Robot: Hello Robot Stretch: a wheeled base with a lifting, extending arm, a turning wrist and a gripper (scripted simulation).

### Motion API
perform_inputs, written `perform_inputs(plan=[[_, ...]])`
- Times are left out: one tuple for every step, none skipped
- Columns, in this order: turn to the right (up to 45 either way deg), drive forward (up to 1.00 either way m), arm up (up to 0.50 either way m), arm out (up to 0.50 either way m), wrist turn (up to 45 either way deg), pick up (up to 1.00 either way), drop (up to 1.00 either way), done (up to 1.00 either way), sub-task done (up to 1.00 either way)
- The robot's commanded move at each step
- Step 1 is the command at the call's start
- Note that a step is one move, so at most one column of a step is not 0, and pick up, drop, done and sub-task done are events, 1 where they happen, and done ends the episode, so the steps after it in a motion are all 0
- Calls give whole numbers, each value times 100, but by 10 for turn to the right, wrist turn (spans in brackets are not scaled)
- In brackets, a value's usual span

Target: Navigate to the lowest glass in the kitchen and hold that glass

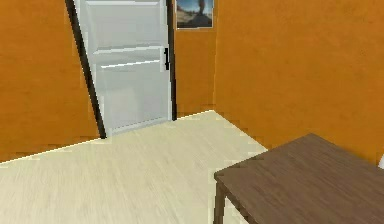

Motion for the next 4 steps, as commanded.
perform_inputs(plan=[[0, 0, 0, 0, 450, 0, 0, 0, 0], [0, 0, 0, 0, 450, 0, 0, 0, 0], [0, 0, 0, 0, 240, 0, 0, 0, 0], [0, 0, -30, 0, 0, 0, 0, 0, 0]])
